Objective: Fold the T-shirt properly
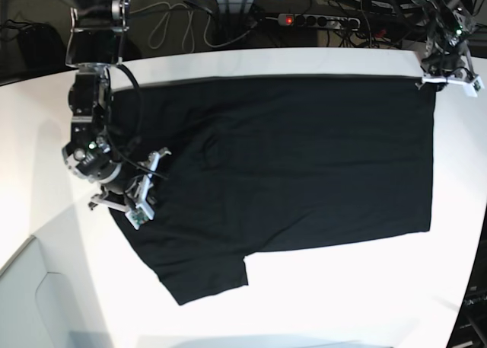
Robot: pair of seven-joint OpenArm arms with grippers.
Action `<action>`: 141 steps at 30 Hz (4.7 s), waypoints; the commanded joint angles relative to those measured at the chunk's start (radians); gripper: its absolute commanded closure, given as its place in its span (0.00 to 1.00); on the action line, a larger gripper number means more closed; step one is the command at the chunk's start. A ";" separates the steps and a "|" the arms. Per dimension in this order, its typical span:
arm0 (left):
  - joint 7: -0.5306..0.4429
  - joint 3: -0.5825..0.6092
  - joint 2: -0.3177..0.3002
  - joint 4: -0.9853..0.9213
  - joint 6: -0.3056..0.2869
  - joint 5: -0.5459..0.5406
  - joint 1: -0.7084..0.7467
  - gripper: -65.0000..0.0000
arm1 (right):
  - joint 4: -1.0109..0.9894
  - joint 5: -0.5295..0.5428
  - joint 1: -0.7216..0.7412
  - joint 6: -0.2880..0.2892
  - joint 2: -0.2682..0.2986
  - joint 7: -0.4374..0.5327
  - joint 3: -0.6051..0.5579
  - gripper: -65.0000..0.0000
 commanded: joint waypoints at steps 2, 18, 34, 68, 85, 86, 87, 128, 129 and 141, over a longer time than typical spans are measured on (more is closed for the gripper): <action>-0.021 -0.007 -0.016 0.016 0.000 -0.006 0.002 0.86 | 0.021 0.009 0.033 0.027 0.006 0.026 0.003 1.00; -0.021 -0.007 -0.016 0.017 0.000 -0.006 0.003 0.86 | 0.012 0.008 0.119 0.088 -0.006 0.026 -0.058 1.00; -0.021 -0.009 -0.015 0.017 0.000 -0.006 0.011 0.86 | -0.103 0.008 0.138 0.085 -0.001 0.114 -0.078 1.00; -0.021 -0.009 -0.015 0.019 0.000 -0.012 0.019 0.86 | -0.163 0.008 0.227 0.085 -0.001 0.114 -0.082 0.95; -0.018 -0.009 -0.013 0.042 0.000 -0.015 0.019 0.86 | 0.029 0.008 0.104 0.085 0.000 0.106 -0.040 0.44; -0.016 -0.009 -0.013 0.054 0.000 -0.015 0.019 0.86 | 0.036 0.006 0.087 0.085 0.003 0.106 -0.038 0.43; -0.015 -0.009 -0.013 0.065 0.000 -0.015 0.019 0.86 | 0.046 0.006 0.069 0.084 0.015 0.106 -0.035 0.43; -0.021 -0.072 0.047 0.083 0.000 -0.015 -0.010 0.86 | 0.176 0.009 -0.401 0.088 0.075 0.106 0.455 0.42; -0.022 -0.073 0.047 0.083 0.000 -0.015 -0.009 0.86 | 0.208 0.011 -0.418 0.088 0.072 0.106 0.461 0.42; -0.022 -0.073 0.048 0.083 -0.001 -0.017 -0.010 0.86 | 0.268 0.009 -0.401 0.090 0.023 0.106 0.379 0.42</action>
